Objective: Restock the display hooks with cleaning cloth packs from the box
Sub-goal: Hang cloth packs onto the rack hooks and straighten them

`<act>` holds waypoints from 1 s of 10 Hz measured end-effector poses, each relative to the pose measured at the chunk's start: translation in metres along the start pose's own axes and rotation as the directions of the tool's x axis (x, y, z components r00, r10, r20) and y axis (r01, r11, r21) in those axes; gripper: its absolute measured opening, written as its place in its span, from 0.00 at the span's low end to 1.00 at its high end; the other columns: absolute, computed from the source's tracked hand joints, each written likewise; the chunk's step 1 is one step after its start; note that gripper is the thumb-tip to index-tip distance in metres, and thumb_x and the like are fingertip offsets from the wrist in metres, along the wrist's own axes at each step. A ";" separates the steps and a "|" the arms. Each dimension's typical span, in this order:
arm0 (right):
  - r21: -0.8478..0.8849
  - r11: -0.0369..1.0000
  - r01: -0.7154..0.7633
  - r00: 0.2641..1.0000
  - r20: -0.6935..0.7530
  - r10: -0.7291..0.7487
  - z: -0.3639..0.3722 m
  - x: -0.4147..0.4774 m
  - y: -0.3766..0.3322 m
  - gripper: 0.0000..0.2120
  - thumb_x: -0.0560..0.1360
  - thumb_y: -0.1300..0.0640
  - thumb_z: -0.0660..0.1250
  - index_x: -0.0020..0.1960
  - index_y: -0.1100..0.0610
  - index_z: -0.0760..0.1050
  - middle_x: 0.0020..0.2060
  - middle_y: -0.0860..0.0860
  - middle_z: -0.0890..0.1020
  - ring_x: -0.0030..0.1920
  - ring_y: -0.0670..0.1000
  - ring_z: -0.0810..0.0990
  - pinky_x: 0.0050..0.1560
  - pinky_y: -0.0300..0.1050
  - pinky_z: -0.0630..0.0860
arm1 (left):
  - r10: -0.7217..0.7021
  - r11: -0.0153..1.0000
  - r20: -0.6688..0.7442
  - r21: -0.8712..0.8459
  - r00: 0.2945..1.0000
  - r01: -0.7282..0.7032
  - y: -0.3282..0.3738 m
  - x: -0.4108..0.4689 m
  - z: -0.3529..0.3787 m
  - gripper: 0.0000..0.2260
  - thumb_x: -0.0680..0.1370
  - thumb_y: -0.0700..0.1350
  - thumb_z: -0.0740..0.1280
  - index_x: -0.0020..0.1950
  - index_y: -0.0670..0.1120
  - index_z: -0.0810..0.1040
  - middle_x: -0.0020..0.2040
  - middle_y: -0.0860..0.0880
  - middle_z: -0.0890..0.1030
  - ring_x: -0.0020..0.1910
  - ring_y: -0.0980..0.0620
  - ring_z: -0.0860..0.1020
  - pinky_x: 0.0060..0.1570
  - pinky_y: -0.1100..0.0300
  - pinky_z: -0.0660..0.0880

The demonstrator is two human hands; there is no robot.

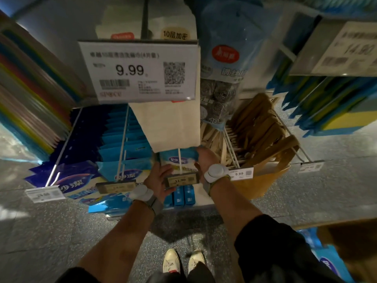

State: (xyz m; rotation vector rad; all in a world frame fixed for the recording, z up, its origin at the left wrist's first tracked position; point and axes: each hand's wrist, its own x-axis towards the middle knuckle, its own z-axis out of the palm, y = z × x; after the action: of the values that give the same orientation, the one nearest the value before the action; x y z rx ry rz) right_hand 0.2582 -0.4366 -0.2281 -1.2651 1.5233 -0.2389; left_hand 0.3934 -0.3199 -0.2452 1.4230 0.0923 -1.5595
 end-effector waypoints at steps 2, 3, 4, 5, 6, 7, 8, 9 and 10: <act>0.022 1.000 0.014 1.000 -0.028 -0.013 0.005 0.001 -0.001 0.27 0.76 0.47 0.55 0.68 0.63 0.72 0.66 0.68 0.74 0.65 0.71 0.74 0.65 0.68 0.73 | -0.063 0.997 -0.069 0.048 0.996 0.066 -0.001 -0.008 -0.005 0.24 0.84 0.64 0.55 0.59 0.46 0.79 0.59 0.44 0.78 0.62 0.39 0.75 0.66 0.40 0.72; 0.128 0.992 -0.014 0.999 -0.043 0.020 0.002 -0.013 -0.009 0.34 0.69 0.38 0.57 0.68 0.56 0.73 0.65 0.60 0.78 0.64 0.63 0.77 0.66 0.63 0.74 | -0.166 0.984 -0.099 0.052 0.981 0.172 -0.002 -0.017 -0.013 0.23 0.86 0.60 0.53 0.59 0.43 0.76 0.51 0.43 0.78 0.60 0.40 0.74 0.63 0.42 0.70; 0.100 0.995 0.016 0.997 -0.073 -0.009 -0.012 -0.053 -0.025 0.30 0.72 0.39 0.57 0.67 0.56 0.74 0.62 0.57 0.80 0.61 0.59 0.79 0.65 0.59 0.75 | -0.208 0.976 -0.154 0.038 0.966 0.216 -0.006 -0.038 -0.010 0.21 0.87 0.53 0.53 0.48 0.40 0.75 0.46 0.43 0.76 0.49 0.41 0.76 0.67 0.43 0.68; 0.056 0.994 0.089 0.992 -0.093 -0.084 -0.023 -0.083 -0.039 0.23 0.77 0.45 0.58 0.63 0.60 0.76 0.58 0.60 0.81 0.60 0.62 0.79 0.62 0.57 0.76 | -0.171 0.984 -0.246 0.007 0.954 0.178 -0.020 -0.055 -0.005 0.20 0.88 0.52 0.51 0.43 0.43 0.72 0.41 0.42 0.74 0.39 0.42 0.73 0.51 0.46 0.73; 0.114 0.987 0.113 0.990 -0.093 -0.103 -0.037 -0.113 -0.040 0.15 0.81 0.59 0.57 0.58 0.68 0.77 0.57 0.68 0.79 0.58 0.68 0.77 0.62 0.62 0.74 | -0.074 0.993 -0.331 0.059 0.941 0.099 -0.034 -0.073 0.002 0.20 0.88 0.53 0.52 0.40 0.45 0.70 0.36 0.44 0.72 0.33 0.45 0.71 0.38 0.51 0.72; 0.392 0.919 0.047 0.998 -0.066 -0.023 -0.059 -0.155 -0.047 0.12 0.80 0.55 0.61 0.51 0.62 0.79 0.47 0.62 0.81 0.49 0.60 0.79 0.55 0.59 0.77 | 0.025 0.991 -0.357 0.134 0.934 0.025 -0.033 -0.087 0.019 0.20 0.88 0.50 0.53 0.38 0.46 0.67 0.33 0.45 0.68 0.25 0.49 0.70 0.34 0.56 0.67; 0.443 0.897 0.005 0.997 -0.070 0.029 -0.079 -0.172 -0.041 0.08 0.78 0.54 0.65 0.44 0.56 0.80 0.41 0.54 0.82 0.43 0.52 0.79 0.47 0.48 0.73 | 0.154 0.946 -0.292 0.318 0.944 -0.056 -0.033 -0.101 0.048 0.21 0.87 0.46 0.54 0.34 0.44 0.69 0.22 0.46 0.71 0.19 0.48 0.70 0.32 0.56 0.68; 0.446 0.892 0.077 0.987 -0.159 -0.006 -0.107 -0.195 -0.011 0.08 0.77 0.54 0.66 0.46 0.56 0.81 0.43 0.56 0.83 0.44 0.54 0.80 0.47 0.48 0.73 | 0.223 0.875 -0.086 0.457 0.971 -0.160 -0.043 -0.126 0.089 0.20 0.86 0.41 0.53 0.35 0.46 0.69 0.28 0.45 0.71 0.26 0.49 0.69 0.32 0.59 0.68; 0.451 0.885 0.111 0.973 -0.232 -0.004 -0.130 -0.213 0.015 0.11 0.81 0.56 0.62 0.52 0.59 0.82 0.43 0.54 0.84 0.41 0.51 0.81 0.43 0.43 0.74 | 0.297 0.795 0.079 0.532 0.952 -0.292 -0.055 -0.144 0.122 0.17 0.85 0.43 0.55 0.36 0.47 0.70 0.30 0.45 0.71 0.28 0.48 0.71 0.33 0.59 0.70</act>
State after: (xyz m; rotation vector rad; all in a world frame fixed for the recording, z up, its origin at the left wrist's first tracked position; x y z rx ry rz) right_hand 0.1113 -0.3201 -0.0627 -0.9205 1.5000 -0.7634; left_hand 0.2440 -0.2829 -0.1227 1.7742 -0.5891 -1.3662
